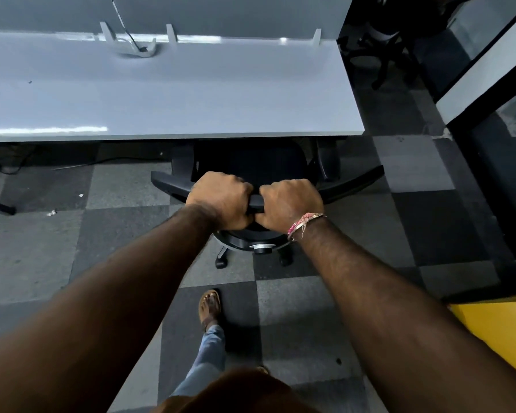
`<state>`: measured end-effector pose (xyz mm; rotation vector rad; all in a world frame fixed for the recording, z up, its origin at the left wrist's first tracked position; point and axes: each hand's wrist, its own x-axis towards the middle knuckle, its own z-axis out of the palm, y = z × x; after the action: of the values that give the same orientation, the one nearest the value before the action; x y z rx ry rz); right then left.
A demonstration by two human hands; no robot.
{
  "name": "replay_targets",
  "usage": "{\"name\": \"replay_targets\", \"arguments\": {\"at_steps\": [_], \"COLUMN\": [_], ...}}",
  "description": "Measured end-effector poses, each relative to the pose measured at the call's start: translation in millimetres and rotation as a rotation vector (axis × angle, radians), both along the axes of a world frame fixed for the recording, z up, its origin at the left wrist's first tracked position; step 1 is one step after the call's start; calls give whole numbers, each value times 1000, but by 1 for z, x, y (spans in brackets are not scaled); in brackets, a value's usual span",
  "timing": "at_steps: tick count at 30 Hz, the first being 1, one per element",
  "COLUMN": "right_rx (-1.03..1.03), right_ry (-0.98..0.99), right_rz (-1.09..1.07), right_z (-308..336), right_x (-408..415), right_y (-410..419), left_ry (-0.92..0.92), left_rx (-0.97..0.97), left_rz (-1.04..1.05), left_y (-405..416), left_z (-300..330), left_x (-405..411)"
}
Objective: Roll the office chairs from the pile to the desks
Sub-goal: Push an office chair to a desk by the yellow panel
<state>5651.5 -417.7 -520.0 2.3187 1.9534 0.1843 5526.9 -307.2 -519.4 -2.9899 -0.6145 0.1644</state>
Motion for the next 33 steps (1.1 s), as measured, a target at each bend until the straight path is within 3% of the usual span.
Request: {"name": "replay_targets", "arguments": {"at_steps": [14,33], "right_rx": [13,40], "right_ry": [25,-1], "right_rz": [-45,27], "right_z": [2,-1], "right_x": [47,63], "right_y": [132,132], "left_ry": [-59,5], "left_rx": [-72,-78], "left_rz": [-38,18], "left_y": [133,127], "left_z": [0,3], "left_x": [50,62]}}
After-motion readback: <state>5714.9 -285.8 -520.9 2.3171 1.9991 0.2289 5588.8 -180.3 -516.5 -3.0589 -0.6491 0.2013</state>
